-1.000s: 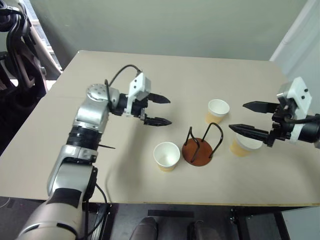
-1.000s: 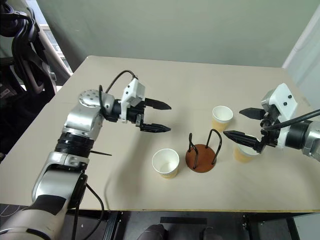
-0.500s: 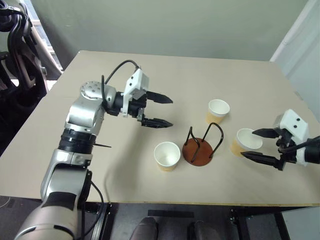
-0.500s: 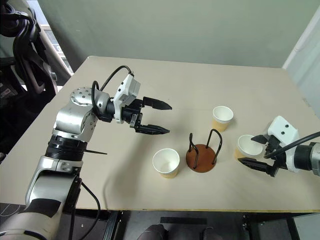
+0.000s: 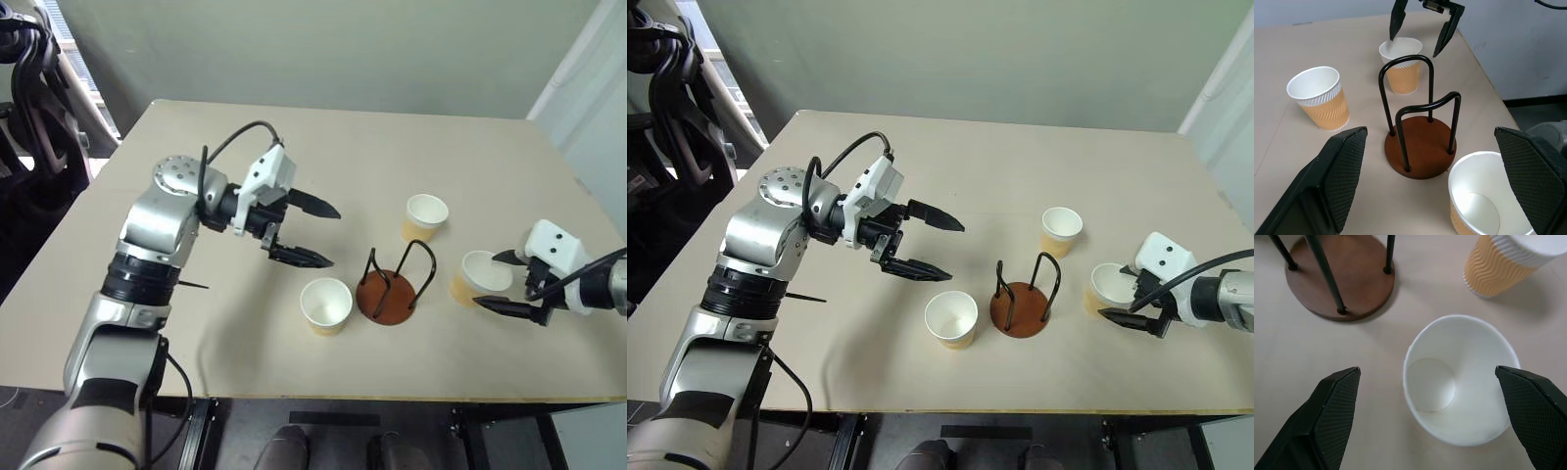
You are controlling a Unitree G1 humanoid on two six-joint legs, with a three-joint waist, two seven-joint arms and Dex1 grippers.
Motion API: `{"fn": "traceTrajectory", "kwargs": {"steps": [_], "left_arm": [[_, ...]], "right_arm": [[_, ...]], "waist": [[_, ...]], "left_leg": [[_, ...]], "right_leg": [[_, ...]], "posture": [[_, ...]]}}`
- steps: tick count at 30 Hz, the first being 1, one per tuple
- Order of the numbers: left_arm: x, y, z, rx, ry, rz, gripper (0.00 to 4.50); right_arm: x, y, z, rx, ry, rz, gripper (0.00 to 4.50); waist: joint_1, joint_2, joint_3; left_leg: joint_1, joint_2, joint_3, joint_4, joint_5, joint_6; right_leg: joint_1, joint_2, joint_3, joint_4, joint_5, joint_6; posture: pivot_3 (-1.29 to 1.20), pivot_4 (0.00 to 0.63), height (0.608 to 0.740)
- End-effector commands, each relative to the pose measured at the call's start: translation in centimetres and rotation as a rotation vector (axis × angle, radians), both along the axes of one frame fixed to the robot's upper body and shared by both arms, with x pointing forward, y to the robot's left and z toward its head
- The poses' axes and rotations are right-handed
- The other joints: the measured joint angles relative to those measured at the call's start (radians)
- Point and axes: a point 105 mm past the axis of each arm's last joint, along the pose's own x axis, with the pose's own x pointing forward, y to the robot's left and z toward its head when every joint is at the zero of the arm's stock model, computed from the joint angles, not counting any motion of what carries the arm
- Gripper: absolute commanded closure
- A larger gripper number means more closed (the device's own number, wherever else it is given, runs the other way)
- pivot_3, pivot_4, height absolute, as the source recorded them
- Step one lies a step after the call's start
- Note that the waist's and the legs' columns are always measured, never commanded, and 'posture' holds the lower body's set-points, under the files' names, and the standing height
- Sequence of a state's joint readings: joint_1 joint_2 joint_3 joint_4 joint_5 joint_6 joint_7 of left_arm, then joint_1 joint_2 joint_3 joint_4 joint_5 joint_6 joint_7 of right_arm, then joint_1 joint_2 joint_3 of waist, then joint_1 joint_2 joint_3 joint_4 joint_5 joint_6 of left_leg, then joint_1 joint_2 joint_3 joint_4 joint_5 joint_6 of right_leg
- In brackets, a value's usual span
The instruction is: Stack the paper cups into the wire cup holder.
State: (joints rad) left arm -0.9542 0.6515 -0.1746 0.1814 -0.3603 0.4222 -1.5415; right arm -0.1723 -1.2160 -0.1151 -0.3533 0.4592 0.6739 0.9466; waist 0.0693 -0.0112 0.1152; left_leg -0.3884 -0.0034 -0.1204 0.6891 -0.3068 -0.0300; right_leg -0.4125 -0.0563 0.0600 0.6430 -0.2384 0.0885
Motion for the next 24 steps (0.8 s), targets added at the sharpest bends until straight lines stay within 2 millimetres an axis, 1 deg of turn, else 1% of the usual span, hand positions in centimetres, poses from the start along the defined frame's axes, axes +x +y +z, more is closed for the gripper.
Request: {"fn": "traceTrajectory", "kwargs": {"steps": [1, 2, 5, 11, 13, 24], "left_arm": [[-0.37, 0.09, 0.59, 0.003, -0.041, -0.004, 0.00], [-0.38, 0.16, 0.54, 0.004, -0.041, -0.002, 0.00], [-0.44, 0.34, 0.36, 0.006, -0.039, 0.003, 0.00], [-0.41, 0.52, 0.21, 0.010, -0.040, 0.012, 0.00], [-0.40, 0.57, 0.20, 0.011, -0.041, 0.014, 0.00], [-0.12, 0.66, 0.17, 0.009, -0.043, 0.028, 0.00]], "right_arm": [[0.28, 0.22, 0.27, -0.018, -0.011, 0.031, 0.38], [0.34, 0.33, 0.27, -0.013, -0.007, 0.034, 0.54], [0.48, 0.43, 0.21, -0.017, -0.002, 0.042, 1.58], [0.45, 0.71, -0.02, -0.026, 0.012, 0.061, 3.81], [0.32, 0.83, -0.13, -0.028, 0.020, 0.069, 4.48], [-0.13, 0.97, -0.70, -0.018, 0.052, 0.079, 4.48]], "waist": [[0.000, 0.000, 0.000], [-0.001, 0.000, 0.000], [-0.002, 0.000, 0.000], [-0.002, 0.000, 0.000], [-0.002, 0.000, 0.000], [-0.002, 0.000, 0.000]], "left_leg": [[0.000, 0.000, 0.000, 0.000, 0.000, 0.000], [0.000, 0.000, 0.000, 0.000, 0.000, 0.000], [0.000, 0.000, 0.000, 0.000, 0.000, 0.000], [0.000, 0.000, 0.000, 0.000, 0.000, 0.000], [0.000, 0.000, 0.000, 0.000, 0.000, 0.000], [0.000, 0.000, 0.000, 0.000, 0.000, 0.000]], "right_leg": [[0.000, 0.000, 0.000, 0.000, 0.000, 0.000], [0.000, 0.000, 0.000, 0.000, 0.000, 0.000], [0.000, 0.000, 0.000, 0.000, 0.000, 0.000], [0.000, 0.000, 0.000, 0.000, 0.000, 0.000], [0.000, 0.000, 0.000, 0.000, 0.000, 0.000], [0.001, 0.000, 0.000, 0.000, 0.000, 0.000]], "posture": [[0.00, 0.150, 0.740], [0.00, 0.150, 0.740], [0.00, 0.150, 0.740], [0.00, 0.150, 0.740], [0.00, 0.150, 0.740], [0.00, 0.150, 0.740]]}}
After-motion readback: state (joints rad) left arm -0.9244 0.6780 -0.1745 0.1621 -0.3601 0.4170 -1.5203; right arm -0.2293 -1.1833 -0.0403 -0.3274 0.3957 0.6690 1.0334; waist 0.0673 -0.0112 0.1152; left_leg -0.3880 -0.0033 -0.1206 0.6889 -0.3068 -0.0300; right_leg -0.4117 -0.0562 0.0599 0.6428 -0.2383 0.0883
